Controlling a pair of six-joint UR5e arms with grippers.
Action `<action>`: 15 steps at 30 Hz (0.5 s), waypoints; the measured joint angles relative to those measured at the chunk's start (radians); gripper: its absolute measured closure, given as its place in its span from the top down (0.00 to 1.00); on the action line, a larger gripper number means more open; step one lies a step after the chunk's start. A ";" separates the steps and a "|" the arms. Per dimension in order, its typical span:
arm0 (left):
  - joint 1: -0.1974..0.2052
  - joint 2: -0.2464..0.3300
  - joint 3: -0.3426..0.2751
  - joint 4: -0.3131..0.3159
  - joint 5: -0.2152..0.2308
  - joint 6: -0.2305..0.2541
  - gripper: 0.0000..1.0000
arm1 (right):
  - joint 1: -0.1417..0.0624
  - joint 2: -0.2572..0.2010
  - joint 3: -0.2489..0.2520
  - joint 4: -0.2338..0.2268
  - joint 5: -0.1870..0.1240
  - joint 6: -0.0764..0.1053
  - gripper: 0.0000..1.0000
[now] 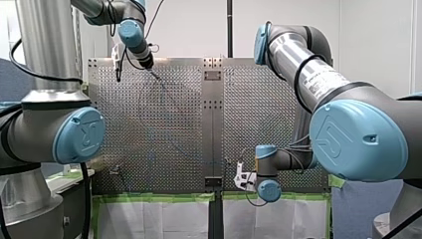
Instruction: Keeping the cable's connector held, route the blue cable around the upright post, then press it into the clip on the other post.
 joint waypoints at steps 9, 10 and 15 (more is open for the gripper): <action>-0.093 -0.065 0.001 0.043 -0.093 0.093 1.00 | 0.003 0.000 0.000 0.002 0.000 -0.003 0.00; -0.106 -0.075 0.001 0.053 -0.106 0.106 1.00 | 0.003 0.000 0.000 0.002 0.000 -0.003 0.00; -0.158 -0.116 0.001 0.080 -0.146 0.158 1.00 | 0.005 0.000 0.000 0.004 0.000 -0.005 0.00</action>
